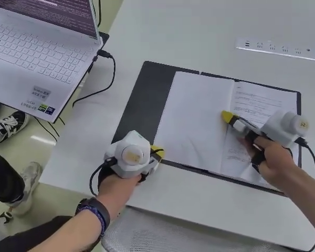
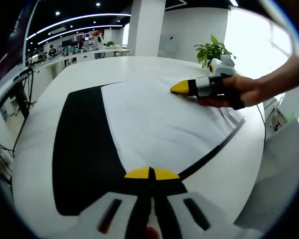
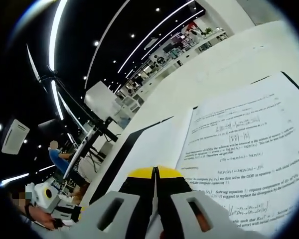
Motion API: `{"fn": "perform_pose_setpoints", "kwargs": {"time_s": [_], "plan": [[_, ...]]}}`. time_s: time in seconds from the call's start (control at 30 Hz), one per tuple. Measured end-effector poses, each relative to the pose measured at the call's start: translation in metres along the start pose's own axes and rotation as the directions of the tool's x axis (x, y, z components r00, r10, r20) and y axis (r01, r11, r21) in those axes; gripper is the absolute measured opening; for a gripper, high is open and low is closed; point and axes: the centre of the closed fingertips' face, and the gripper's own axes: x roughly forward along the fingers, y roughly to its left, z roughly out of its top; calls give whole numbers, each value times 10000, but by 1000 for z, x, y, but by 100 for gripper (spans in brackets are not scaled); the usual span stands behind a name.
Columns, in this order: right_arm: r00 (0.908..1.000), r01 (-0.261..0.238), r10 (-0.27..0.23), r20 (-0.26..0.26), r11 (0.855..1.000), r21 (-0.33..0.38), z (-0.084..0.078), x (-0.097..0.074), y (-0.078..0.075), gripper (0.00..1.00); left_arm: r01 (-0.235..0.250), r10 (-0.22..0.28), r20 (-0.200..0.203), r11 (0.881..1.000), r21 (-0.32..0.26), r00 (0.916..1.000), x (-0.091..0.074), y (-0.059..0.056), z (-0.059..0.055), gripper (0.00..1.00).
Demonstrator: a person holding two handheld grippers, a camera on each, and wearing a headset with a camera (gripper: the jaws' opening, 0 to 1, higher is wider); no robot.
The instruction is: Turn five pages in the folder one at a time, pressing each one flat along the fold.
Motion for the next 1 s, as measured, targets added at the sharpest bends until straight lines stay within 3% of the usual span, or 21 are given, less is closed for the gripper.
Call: {"fn": "perform_pose_setpoints", "kwargs": {"time_s": [0.27, 0.8, 0.93, 1.0], "plan": [[9987, 129, -150, 496, 9991, 407, 16, 11, 1, 0, 90, -90, 1, 9999, -100, 10000, -1, -1, 1, 0], [9912, 698, -736, 1102, 9969, 373, 44, 32, -9, 0, 113, -114, -11, 9998, -149, 9999, -1, 0, 1, 0], [9849, 934, -1008, 1405, 9939, 587, 53, 37, -15, 0, 99, -100, -42, 9997, -223, 9999, 0, -2, 2, 0], [9828, 1007, -1100, 1483, 9925, 687, 59, 44, -27, 0, 106, -107, -52, 9997, -212, 9999, 0, -2, 3, 0]]}}
